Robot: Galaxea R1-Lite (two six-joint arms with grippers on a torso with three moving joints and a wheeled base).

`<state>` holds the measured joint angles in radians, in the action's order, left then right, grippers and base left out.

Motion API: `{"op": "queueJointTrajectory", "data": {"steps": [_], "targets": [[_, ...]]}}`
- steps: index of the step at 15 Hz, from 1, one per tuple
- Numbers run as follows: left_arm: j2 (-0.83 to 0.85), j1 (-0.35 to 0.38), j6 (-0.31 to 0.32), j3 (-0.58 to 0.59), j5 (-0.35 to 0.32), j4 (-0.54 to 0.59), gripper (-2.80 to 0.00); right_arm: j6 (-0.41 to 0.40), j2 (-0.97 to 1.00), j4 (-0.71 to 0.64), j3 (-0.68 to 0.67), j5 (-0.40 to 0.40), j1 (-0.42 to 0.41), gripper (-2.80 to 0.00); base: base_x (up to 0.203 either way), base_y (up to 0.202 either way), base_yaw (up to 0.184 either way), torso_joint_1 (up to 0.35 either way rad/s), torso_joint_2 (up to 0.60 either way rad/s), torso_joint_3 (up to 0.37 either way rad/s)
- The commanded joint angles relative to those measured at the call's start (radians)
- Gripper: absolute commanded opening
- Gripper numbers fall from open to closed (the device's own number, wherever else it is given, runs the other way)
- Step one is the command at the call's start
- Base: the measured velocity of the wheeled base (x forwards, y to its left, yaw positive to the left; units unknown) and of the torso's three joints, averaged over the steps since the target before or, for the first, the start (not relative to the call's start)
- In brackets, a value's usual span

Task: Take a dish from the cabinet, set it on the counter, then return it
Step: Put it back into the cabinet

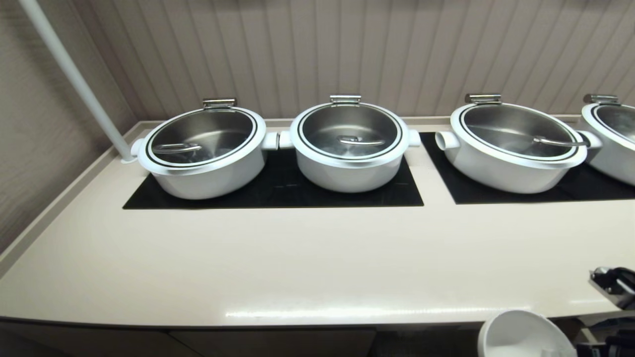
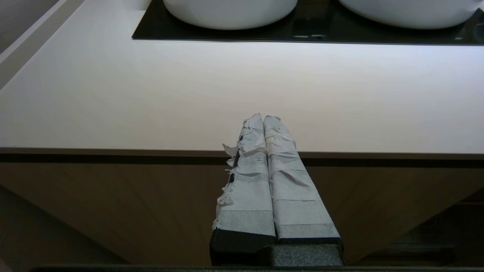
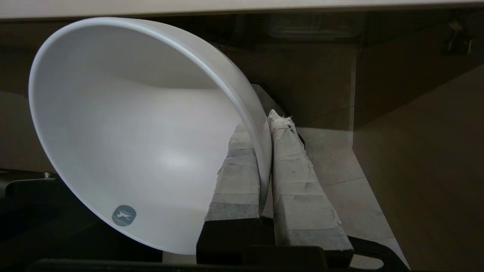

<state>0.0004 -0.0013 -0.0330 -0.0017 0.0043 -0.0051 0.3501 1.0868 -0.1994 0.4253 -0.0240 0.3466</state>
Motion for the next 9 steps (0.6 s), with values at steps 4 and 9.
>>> {"op": "queueJointTrajectory", "data": {"steps": [4,9], "targets": [[0.000,0.000,-0.001,0.001,0.000,-0.001,-2.80,-0.013,-0.039,-0.091,-0.030,-0.001,0.041,-2.80,0.000,0.000,0.000,0.000,0.00,0.000],[0.000,0.000,-0.001,0.000,0.000,-0.001,-2.80,-0.042,-0.043,-0.109,-0.101,-0.002,0.083,-2.80,0.000,0.000,0.000,0.000,0.00,0.000]]}}
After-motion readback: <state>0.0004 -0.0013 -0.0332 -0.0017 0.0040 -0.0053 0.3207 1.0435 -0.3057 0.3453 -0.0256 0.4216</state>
